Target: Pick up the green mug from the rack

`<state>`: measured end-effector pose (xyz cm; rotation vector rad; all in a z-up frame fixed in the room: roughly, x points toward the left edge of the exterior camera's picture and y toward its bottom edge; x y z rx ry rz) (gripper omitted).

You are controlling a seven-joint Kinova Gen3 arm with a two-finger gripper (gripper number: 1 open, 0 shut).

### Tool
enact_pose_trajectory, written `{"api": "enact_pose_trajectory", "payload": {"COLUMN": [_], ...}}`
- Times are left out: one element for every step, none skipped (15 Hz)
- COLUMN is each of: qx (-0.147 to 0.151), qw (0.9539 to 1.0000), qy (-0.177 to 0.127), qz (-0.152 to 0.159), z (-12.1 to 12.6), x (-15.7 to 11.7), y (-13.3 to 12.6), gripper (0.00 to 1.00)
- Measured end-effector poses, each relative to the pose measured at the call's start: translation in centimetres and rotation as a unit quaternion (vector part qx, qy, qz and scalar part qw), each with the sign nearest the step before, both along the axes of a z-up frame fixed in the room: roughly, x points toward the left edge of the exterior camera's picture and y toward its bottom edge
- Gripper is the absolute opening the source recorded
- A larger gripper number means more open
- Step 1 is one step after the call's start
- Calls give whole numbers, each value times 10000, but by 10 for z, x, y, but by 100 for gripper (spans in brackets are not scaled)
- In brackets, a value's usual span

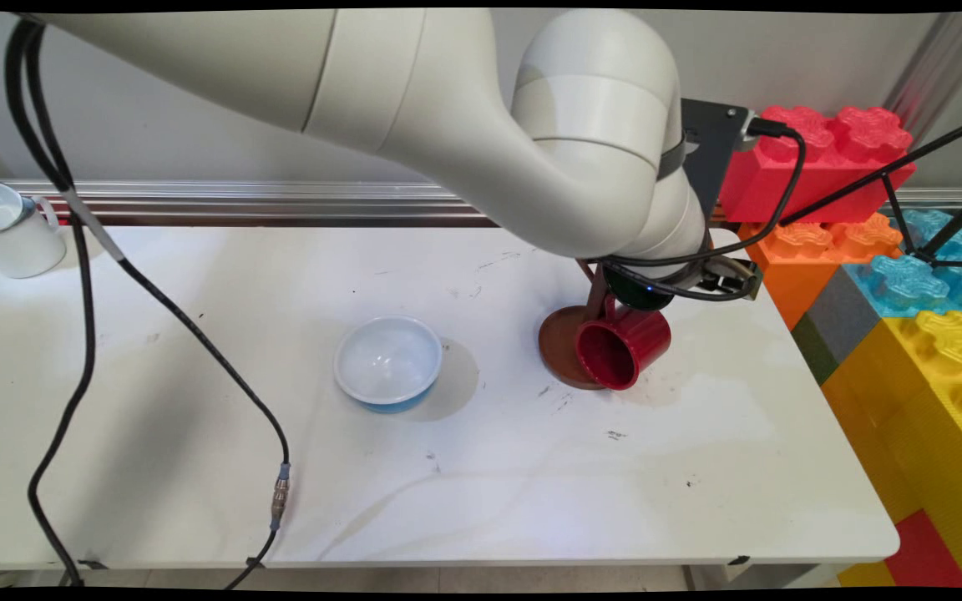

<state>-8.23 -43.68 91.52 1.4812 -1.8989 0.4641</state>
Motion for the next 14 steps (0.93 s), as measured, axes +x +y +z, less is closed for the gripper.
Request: {"api": "enact_pose_trajectory", "payload": {"qx": [-4,-7,-6,-1,4,11,19,24,38,47,52,61,66,74], "qw": [10000,10000,9999,9999,9999,9998,9998,9998,9997,9997,9996,9996,9996,9996], "qy": [44,79,115,144,164,183,197,204,221,235,245,255,261,265], "qz": [3,7,14,21,32,48,60,68,75,84,88,96,101,106], "z": [-1,-2,-3,-4,-5,-5,-6,-7,-7,-8,-8,-8,-8,-9], "x": [0,0,0,1,1,2,3,4,4,5,6,6,7,8], "y": [-1,-2,-2,-3,-3,-3,-3,-3,-3,-3,-3,-2,-2,-1], "gripper": [100,100,100,100,100,0,0,0,0,0,0,0,0,0]}}
